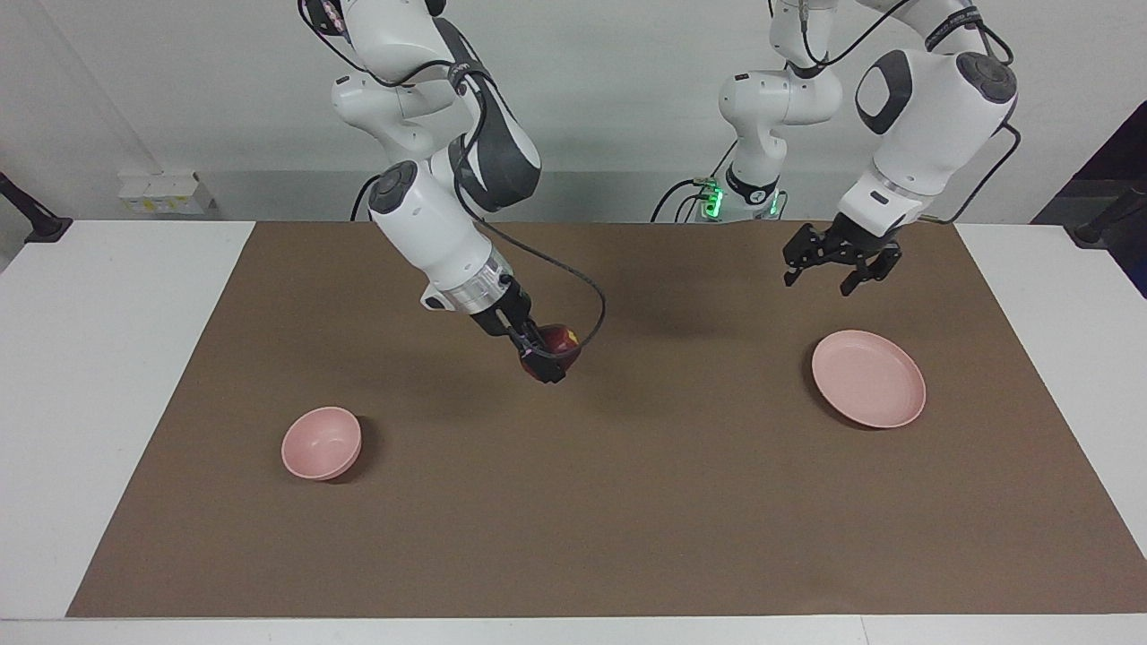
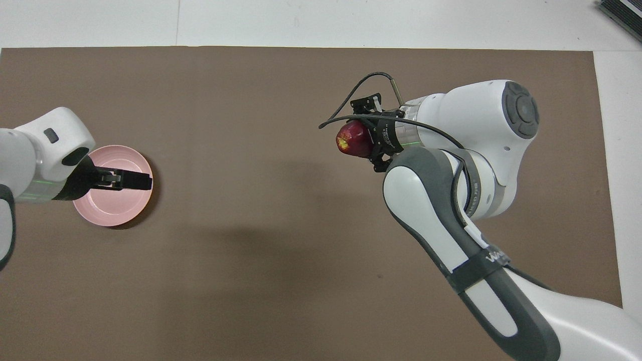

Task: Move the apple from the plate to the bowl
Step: 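Carry the apple with the right gripper while the left gripper withdraws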

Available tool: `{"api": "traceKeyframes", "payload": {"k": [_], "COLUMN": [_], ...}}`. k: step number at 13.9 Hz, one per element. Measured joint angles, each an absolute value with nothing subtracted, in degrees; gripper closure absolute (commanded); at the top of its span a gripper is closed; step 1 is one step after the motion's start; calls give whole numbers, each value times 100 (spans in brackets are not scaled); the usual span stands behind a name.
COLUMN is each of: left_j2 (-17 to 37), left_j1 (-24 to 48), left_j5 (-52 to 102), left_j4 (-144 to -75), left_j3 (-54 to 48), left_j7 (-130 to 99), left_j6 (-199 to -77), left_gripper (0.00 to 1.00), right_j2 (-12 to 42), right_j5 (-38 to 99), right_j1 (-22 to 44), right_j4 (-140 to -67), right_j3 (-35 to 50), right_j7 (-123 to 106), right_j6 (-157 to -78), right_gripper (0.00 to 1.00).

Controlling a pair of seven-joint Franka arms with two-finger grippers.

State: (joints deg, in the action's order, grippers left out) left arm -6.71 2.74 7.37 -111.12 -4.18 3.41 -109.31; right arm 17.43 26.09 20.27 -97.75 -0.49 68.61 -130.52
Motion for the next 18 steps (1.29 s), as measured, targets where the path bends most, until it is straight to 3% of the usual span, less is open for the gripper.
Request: {"api": "traceKeyframes", "payload": {"k": [4, 9, 12, 18], "left_j2": [-473, 108, 280, 105], "left_j1": [273, 218, 196, 196], "left_j5": [400, 185, 71, 70], "left_j4": [-9851, -7995, -7645, -7780], "left_j3": [-169, -41, -40, -49], "left_j7": [448, 965, 1156, 1158], "left_j6": [-10029, -8410, -8099, -8031], "left_gripper": [0, 0, 0, 0], "right_j2": [1769, 1879, 2059, 2340], "right_j5": [1470, 1135, 1044, 363], "right_j1": [1875, 1232, 918, 395], "right_j4": [-9774, -9777, -9782, -9783], "right_j3": [-50, -59, -62, -64], "right_j7": [6305, 4174, 3420, 2404], "right_j6": [-13054, -13064, -13451, -13897], "right_gripper": [100, 100, 100, 100]}}
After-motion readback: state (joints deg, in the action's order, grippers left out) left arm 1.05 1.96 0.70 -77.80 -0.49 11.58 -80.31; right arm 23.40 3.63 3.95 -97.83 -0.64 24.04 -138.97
